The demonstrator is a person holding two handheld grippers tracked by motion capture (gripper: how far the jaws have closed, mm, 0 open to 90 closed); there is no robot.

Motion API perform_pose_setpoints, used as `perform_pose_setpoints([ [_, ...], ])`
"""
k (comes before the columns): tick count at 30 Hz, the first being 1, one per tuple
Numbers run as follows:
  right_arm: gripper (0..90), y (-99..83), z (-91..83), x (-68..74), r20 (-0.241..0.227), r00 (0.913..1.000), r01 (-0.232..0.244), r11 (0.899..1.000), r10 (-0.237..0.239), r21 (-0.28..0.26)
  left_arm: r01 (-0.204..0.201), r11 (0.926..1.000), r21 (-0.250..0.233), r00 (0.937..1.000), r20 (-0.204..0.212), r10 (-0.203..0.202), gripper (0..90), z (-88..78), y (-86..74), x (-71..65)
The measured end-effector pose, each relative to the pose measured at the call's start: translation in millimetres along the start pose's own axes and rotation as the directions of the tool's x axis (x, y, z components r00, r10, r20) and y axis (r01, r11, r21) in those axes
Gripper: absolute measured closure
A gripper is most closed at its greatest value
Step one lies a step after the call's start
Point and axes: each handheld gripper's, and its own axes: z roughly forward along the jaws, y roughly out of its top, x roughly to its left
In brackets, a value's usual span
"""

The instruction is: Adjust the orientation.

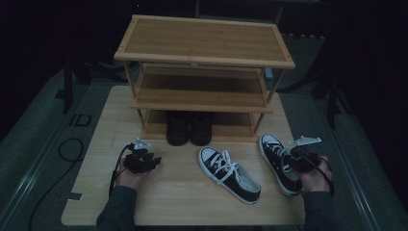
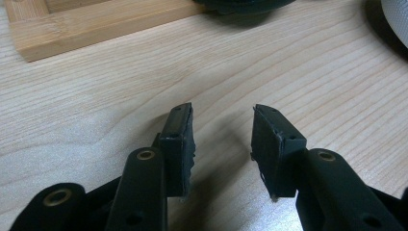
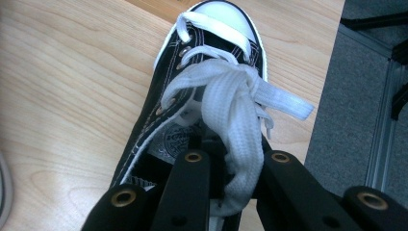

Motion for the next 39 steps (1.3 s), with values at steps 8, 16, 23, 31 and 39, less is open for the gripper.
perform_pose_setpoints([
  [8,85.6,1.7,-12.1,5.2,-0.035,0.9989,0.028,0.999,-0.030,-0.043,0.001,1.0000,-0.002,1.0000,-0.001,-0.001,59.7,0.1,-0.2,-0.1],
  [16,85.6,12.7,-4.5,16.5,-0.104,0.9903,0.084,0.993,-0.092,-0.085,0.002,1.0000,-0.002,1.0000,-0.001,-0.002,59.6,0.0,-0.3,-0.2],
  [23,85.6,23.8,4.4,32.4,-0.143,0.9758,0.148,0.981,-0.166,-0.125,0.002,1.0000,-0.003,1.0000,0.001,-0.002,59.3,0.0,-0.3,-0.1],
  [31,85.6,36.6,18.3,52.2,-0.170,0.9547,0.214,0.961,-0.244,-0.176,0.002,1.0000,-0.003,1.0000,0.001,-0.002,59.3,0.0,-0.3,-0.1],
  [39,85.6,39.6,32.1,63.6,-0.173,0.9388,0.261,0.943,-0.298,-0.206,0.004,1.0000,-0.003,1.0000,0.003,-0.004,59.4,0.0,-0.4,0.2],
])
